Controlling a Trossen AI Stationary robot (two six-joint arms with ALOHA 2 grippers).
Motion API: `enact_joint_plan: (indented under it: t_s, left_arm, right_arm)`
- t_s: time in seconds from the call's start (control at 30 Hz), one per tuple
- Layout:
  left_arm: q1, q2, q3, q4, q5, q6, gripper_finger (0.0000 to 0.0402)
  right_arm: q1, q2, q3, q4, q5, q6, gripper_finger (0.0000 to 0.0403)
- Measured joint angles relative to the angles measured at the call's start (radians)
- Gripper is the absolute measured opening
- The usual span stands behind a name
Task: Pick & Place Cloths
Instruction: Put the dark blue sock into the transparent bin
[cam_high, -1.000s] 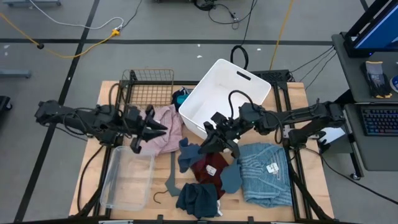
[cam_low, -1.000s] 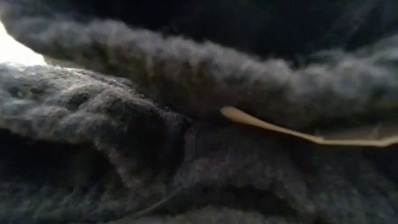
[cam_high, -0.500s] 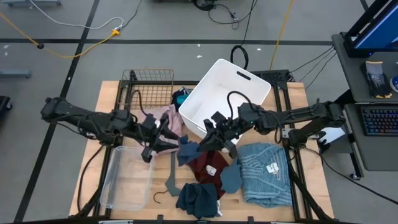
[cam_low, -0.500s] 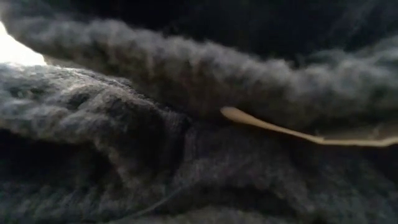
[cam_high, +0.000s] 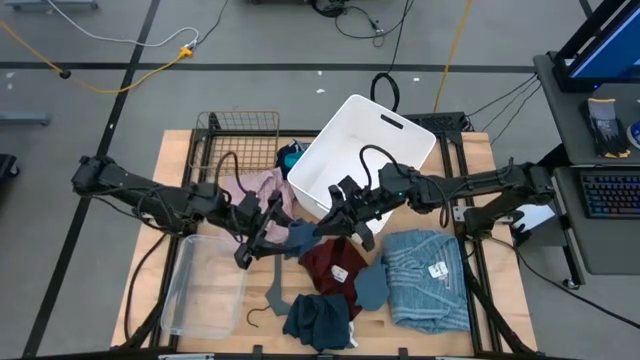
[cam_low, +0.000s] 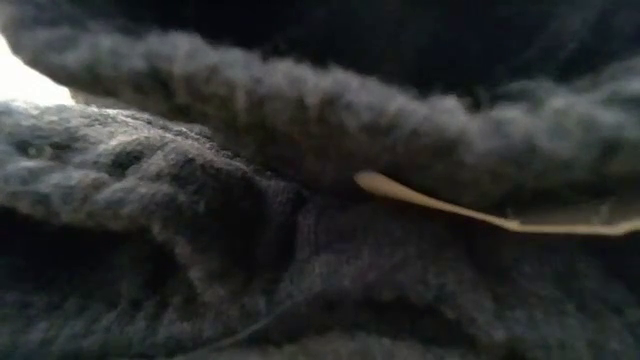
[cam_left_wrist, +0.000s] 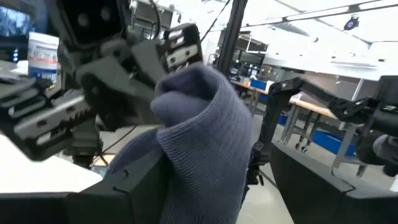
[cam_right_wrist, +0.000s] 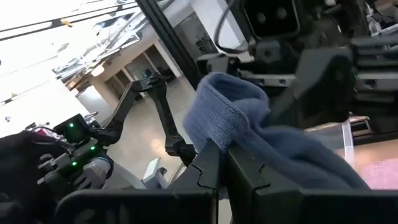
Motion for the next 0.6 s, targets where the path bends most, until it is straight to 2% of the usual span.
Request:
enact_joint_plan:
  t_s: [0.23, 0.37, 0.5, 0.6]
  left_arm:
    - [0.006, 0.017, -0.001, 0.042, -0.004, 0.0, 0.0275]
    - [0.009, 0.031, -0.001, 0.055, -0.008, 0.008, 0.0268]
    - [0.01, 0.056, 0.003, 0.068, -0.045, 0.003, 0.0245]
    - [0.011, 0.069, 0.004, 0.07, -0.056, 0.002, 0.0214]
  right_arm:
    - [0.0, 0.013, 0.0, 0.016, 0.072, -0.018, 0.0]
    - [0.001, 0.031, 0.0, 0.062, 0.077, -0.018, 0.0]
    - [0.001, 0.053, -0.001, 0.103, 0.078, -0.006, 0.0]
    - [0.001, 0.052, -0.002, 0.103, 0.106, -0.008, 0.0]
